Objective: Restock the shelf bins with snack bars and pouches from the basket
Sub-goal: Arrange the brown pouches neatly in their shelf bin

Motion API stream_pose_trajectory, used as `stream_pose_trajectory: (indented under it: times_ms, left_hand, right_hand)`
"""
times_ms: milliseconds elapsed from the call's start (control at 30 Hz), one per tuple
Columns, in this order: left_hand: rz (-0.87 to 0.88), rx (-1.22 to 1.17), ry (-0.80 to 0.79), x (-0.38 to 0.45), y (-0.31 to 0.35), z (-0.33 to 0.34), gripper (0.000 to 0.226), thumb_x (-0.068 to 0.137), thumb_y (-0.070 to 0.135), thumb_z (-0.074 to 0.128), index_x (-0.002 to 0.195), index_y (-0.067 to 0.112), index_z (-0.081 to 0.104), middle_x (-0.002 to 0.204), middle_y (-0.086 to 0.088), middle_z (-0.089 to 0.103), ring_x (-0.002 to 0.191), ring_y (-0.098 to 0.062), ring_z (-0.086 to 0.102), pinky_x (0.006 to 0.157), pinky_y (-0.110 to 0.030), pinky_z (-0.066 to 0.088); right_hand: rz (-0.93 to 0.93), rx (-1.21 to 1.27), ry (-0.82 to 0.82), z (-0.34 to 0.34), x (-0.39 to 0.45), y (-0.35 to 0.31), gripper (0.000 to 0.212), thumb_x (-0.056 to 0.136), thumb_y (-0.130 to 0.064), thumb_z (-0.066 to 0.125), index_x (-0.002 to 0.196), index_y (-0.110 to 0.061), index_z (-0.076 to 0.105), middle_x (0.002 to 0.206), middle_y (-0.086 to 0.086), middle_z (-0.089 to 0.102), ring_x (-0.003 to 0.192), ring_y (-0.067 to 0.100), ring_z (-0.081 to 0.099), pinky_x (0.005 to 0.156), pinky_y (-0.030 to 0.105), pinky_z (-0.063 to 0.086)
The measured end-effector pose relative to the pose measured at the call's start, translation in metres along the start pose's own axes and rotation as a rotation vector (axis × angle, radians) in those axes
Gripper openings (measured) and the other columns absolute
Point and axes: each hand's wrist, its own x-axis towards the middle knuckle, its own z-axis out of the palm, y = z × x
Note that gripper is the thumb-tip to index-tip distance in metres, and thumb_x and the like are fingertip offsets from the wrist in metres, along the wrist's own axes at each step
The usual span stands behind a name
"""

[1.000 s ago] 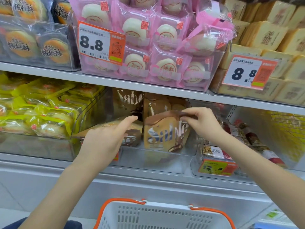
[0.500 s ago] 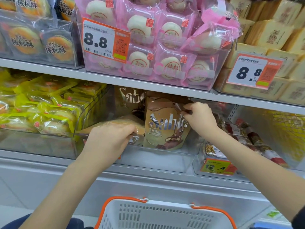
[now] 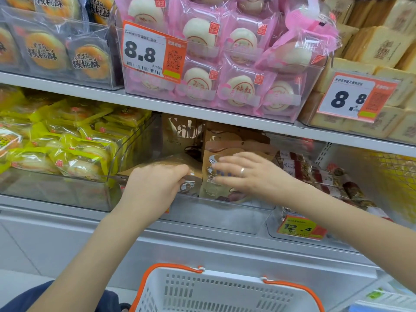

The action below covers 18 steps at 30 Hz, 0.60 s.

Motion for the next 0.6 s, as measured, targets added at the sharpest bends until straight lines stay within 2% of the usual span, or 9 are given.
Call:
stream_pose_trajectory:
  times_ms: [67,133,233,300,433,500,533,567,600]
  left_hand:
    - [0.005,0.01,0.015,0.0,0.0,-0.001,0.015,0.07,0.016,0.078,0.072,0.024,0.065,0.053,0.003,0.06,0.045,-0.024,0.056,0.036,-0.019,0.025]
    - [0.011,0.009,0.026,0.0,0.001,-0.002,0.006,0.073,0.019,0.068,0.071,0.024,0.065,0.054,0.003,0.061,0.045,-0.023,0.057,0.034,-0.021,0.027]
    - [0.008,-0.007,0.03,-0.001,0.0,-0.001,0.005,0.071,0.023,0.06,0.072,0.024,0.066,0.055,0.004,0.062,0.047,-0.023,0.058,0.034,-0.023,0.033]
    - [0.001,-0.015,0.014,-0.001,-0.001,0.0,0.006,0.073,0.018,0.066,0.073,0.024,0.065,0.056,0.004,0.062,0.048,-0.023,0.059,0.035,-0.024,0.035]
    - [-0.01,-0.011,-0.031,0.0,-0.002,-0.001,0.019,0.066,0.014,0.08,0.073,0.024,0.066,0.056,0.004,0.062,0.048,-0.022,0.058,0.035,-0.023,0.034]
    - [-0.002,-0.015,-0.04,0.001,-0.001,-0.004,0.018,0.067,0.014,0.08,0.071,0.025,0.065,0.056,0.005,0.061,0.047,-0.021,0.057,0.036,-0.018,0.026]
    - [-0.003,-0.015,-0.045,0.001,-0.001,-0.006,0.017,0.068,0.015,0.078,0.07,0.025,0.064,0.055,0.006,0.061,0.046,-0.02,0.056,0.038,-0.015,0.018]
    - [-0.004,-0.012,-0.043,0.0,-0.001,-0.007,0.014,0.07,0.016,0.074,0.067,0.025,0.063,0.054,0.006,0.059,0.045,-0.02,0.055,0.04,-0.014,0.012]
    - [-0.007,-0.006,-0.05,0.0,-0.001,-0.008,0.01,0.069,0.018,0.069,0.066,0.025,0.062,0.052,0.005,0.057,0.043,-0.02,0.053,0.041,-0.014,0.008]
  right_hand:
    - [-0.098,-0.075,-0.202,0.009,0.008,-0.002,0.064,0.069,-0.039,0.081,0.127,-0.027,0.057,0.15,0.0,0.041,0.14,0.021,0.034,0.113,0.045,0.022]
    - [-0.097,-0.14,-0.341,0.014,0.02,0.0,0.073,0.065,-0.042,0.081,0.13,-0.025,0.054,0.154,0.003,0.033,0.145,0.023,0.024,0.115,0.054,0.012]
    - [-0.075,-0.206,-0.366,0.015,0.033,0.006,0.071,0.062,-0.029,0.08,0.129,-0.024,0.056,0.15,0.006,0.039,0.144,0.025,0.027,0.113,0.059,0.007]
    - [-0.052,-0.222,-0.371,0.017,0.037,0.007,0.069,0.06,-0.018,0.078,0.126,-0.024,0.057,0.146,0.007,0.046,0.141,0.025,0.032,0.113,0.059,0.004]
    - [-0.047,-0.219,-0.399,0.022,0.042,0.006,0.075,0.055,-0.027,0.082,0.125,-0.025,0.054,0.144,0.009,0.047,0.14,0.026,0.033,0.111,0.057,-0.002]
    - [-0.018,-0.136,-0.388,0.024,0.043,0.005,0.075,0.05,-0.036,0.085,0.119,-0.023,0.059,0.136,0.009,0.054,0.135,0.027,0.041,0.112,0.056,0.005]
    - [0.014,-0.073,-0.36,0.025,0.044,0.002,0.068,0.05,-0.036,0.084,0.113,-0.022,0.062,0.13,0.008,0.058,0.13,0.026,0.048,0.111,0.054,0.017]
    - [0.061,-0.008,-0.298,0.027,0.046,-0.001,0.055,0.053,-0.034,0.081,0.104,-0.02,0.065,0.122,0.006,0.063,0.121,0.025,0.055,0.103,0.048,0.035]
    - [0.117,0.059,-0.21,0.026,0.05,-0.005,0.04,0.058,-0.028,0.075,0.095,-0.017,0.066,0.112,0.004,0.067,0.11,0.024,0.062,0.084,0.039,0.048]
